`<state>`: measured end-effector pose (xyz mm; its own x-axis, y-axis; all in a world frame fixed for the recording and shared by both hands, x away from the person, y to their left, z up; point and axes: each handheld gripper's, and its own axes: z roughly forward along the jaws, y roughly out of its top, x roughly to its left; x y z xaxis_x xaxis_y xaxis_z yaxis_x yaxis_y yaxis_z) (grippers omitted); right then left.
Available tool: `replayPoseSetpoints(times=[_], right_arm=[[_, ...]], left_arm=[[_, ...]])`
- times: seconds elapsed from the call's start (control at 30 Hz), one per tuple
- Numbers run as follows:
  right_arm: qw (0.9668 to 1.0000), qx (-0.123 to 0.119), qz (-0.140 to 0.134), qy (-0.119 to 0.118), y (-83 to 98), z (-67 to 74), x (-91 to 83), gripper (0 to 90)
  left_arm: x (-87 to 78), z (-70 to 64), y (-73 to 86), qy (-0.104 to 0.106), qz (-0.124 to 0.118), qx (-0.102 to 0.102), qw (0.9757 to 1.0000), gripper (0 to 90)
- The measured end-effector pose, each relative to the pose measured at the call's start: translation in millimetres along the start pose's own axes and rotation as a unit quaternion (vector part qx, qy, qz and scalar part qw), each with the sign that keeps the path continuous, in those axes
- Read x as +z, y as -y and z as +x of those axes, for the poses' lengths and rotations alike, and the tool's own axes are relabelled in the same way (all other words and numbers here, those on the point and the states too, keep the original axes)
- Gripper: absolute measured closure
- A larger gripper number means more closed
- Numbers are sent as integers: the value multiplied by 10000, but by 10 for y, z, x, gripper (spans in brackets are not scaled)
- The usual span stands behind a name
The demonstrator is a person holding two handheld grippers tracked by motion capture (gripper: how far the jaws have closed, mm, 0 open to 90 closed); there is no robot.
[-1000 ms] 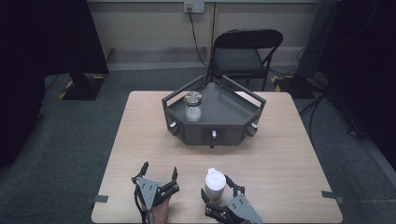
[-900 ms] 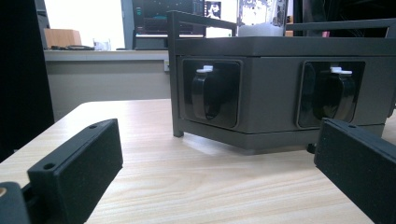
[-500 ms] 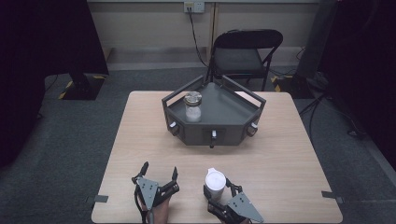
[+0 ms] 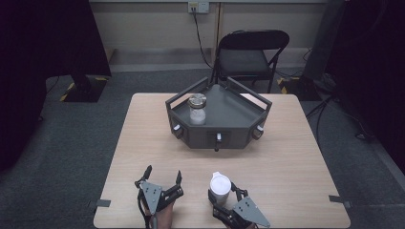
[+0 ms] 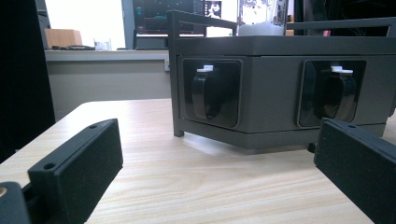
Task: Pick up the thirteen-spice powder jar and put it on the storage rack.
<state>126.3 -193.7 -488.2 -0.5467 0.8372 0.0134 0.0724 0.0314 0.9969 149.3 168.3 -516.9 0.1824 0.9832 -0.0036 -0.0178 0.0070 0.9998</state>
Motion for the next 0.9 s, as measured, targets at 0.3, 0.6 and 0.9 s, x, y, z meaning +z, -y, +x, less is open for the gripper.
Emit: replayPoseSetpoints(times=[0.3,0.6,0.9], right_arm=[[10000,-7,-41,-35,-21,-26,-12,296],[9999,28,-30,-92,-77,-89,-25,296],[9995,-115,-140,-251,-164,-165,-18,296]], left_arm=[[2,-9,-6,-19,14,17,10000,5],[1,-10,-3,-25,7,2,10000,5],[-1,-1,2,-6,-5,-10,10000,5]])
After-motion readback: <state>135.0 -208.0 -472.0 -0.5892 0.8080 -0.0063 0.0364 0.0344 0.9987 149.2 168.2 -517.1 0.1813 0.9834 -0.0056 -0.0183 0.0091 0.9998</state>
